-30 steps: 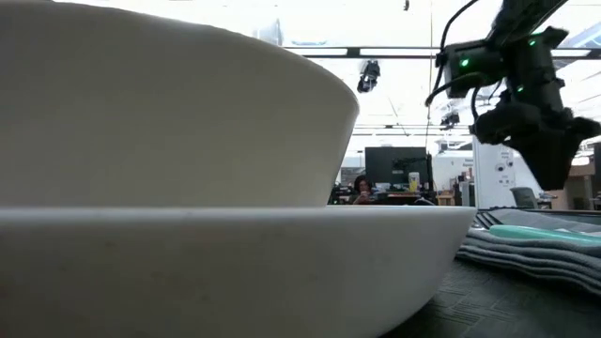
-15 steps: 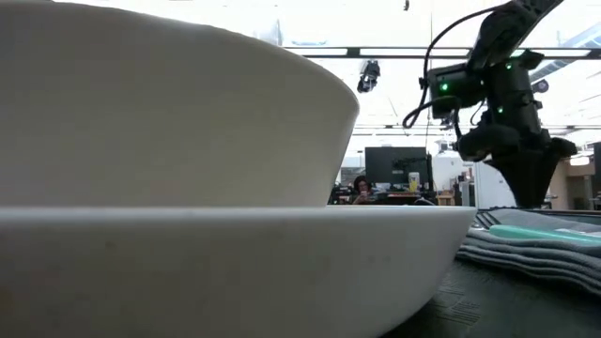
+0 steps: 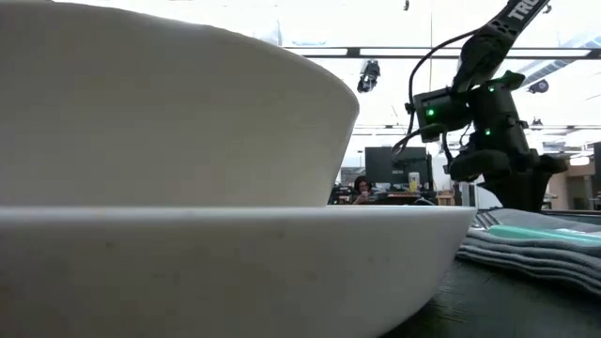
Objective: Set up tray
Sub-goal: Put the white knife to the right of the white fork on the gray napkin on the black serving tray
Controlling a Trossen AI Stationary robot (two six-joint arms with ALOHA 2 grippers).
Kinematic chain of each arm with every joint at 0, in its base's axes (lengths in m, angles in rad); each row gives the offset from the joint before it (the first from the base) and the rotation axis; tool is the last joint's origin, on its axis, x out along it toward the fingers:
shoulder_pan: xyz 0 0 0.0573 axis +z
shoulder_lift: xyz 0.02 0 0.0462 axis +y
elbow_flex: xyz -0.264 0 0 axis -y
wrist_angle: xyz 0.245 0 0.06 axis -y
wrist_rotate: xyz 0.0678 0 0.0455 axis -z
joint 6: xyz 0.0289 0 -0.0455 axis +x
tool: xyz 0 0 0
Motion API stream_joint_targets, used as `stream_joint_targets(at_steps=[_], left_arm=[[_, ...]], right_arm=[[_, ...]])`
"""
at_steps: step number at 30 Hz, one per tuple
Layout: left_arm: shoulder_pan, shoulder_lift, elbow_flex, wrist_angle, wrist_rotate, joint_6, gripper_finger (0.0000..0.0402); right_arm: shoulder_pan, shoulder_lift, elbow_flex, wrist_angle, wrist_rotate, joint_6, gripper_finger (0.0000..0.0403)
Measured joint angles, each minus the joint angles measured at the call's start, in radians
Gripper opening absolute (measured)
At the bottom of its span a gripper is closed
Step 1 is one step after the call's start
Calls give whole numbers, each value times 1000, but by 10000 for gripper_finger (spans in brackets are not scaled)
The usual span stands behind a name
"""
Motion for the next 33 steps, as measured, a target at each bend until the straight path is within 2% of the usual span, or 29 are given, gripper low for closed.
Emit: stream_joint_targets(at_steps=[11,18,33], left_arm=[[0,0,0,0,0,0,224],[0,0,0,0,0,0,224],[0,0,0,0,0,0,224]], right_arm=[[1,-32,-7,8,2,0,76],[-10,-41,-6,1,0,6,27],[6,-135,-9,-28,-50,184,17]])
